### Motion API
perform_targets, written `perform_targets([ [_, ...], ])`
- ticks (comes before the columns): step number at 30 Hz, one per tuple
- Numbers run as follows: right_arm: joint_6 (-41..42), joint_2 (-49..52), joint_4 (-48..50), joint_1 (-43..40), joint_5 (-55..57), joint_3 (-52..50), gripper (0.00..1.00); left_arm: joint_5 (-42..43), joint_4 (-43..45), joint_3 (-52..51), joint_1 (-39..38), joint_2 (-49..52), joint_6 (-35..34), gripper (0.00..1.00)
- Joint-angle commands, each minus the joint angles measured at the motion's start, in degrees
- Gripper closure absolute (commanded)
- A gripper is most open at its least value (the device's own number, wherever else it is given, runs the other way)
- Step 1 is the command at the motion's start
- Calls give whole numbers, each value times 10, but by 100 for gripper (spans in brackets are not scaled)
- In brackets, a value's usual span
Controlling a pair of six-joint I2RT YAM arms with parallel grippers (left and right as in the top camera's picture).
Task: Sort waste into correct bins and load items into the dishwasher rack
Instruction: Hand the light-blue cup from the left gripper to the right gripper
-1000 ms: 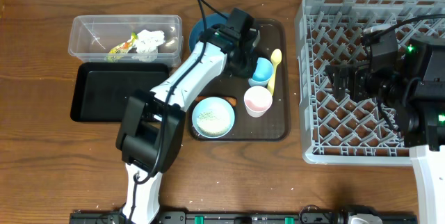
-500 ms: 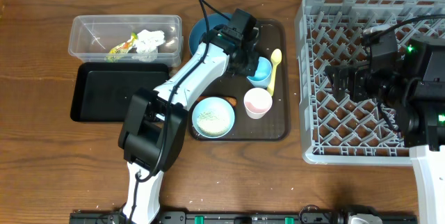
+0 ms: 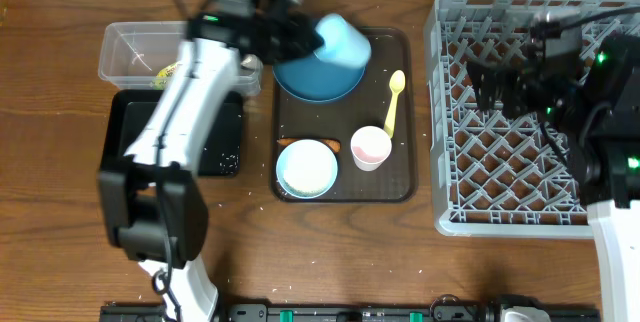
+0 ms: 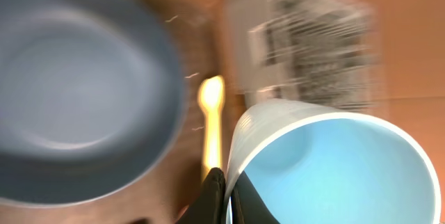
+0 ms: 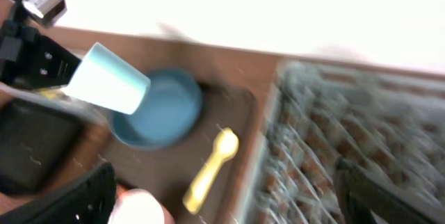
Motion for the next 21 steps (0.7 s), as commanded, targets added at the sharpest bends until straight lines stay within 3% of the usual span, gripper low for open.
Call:
perform_targets([
  [1, 63, 37, 52, 6, -141, 7, 6, 229, 12, 9, 28, -3, -17, 94],
  [7, 140, 108, 203, 44, -289, 7, 11, 328, 12, 9, 45, -3, -12, 94],
  [11, 174, 149, 273, 84, -322, 7, 10, 382, 18, 9, 38, -3, -7, 94],
  [21, 195, 178, 323, 137, -334, 7, 10, 407, 26, 9, 35, -3, -9, 93],
])
